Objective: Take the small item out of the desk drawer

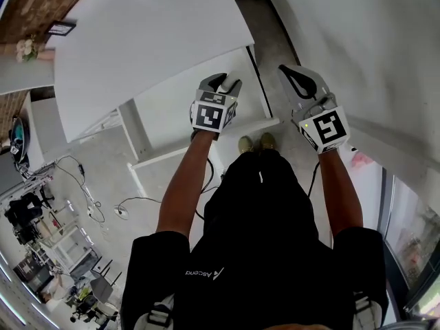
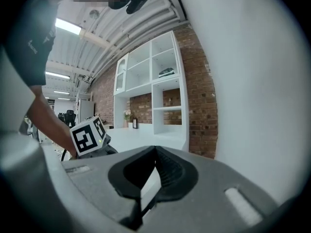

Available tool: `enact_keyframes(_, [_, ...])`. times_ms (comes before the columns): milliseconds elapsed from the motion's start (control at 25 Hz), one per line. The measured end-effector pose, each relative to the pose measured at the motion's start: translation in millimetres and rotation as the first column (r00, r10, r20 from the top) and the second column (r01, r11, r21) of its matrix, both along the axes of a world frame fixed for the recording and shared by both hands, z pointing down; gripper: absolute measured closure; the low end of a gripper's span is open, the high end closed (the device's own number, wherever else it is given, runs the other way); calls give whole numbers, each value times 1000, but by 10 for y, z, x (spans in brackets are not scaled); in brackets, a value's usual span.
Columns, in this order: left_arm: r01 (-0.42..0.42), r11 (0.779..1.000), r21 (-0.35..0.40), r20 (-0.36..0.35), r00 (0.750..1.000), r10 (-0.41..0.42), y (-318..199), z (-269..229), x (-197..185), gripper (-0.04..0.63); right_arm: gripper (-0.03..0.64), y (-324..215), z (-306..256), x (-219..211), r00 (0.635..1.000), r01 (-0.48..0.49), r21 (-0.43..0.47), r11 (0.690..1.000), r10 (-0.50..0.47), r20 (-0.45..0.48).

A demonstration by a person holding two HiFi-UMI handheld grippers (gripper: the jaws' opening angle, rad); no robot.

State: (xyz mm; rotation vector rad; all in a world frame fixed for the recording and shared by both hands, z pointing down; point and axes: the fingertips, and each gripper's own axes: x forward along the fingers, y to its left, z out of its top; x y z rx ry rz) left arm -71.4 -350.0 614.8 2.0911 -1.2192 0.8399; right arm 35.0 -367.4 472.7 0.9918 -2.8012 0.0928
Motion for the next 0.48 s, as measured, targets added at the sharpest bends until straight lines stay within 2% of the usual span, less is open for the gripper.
enact_keyframes(120, [27,995,99,-49,999,-22,46,-448,-75,430,617,81,-221,-118,1000,16,37,999,-17,15])
enact_keyframes(240, [58,976,212,-100,994,-37,118,-929,-124,430,617,196,-450,-190,999,28,78,997,-31,37])
enact_keyframes(360, [80,942,325,-142,989,-35,242,-1413,-136,430,617,349,-697,-212,997,30,108,994,-37,63])
enact_keyframes(480, [96,894,438,-168,985,-23,388,-1907,-148,430,617,517,-972,-236,995,34,140,990,-46,86])
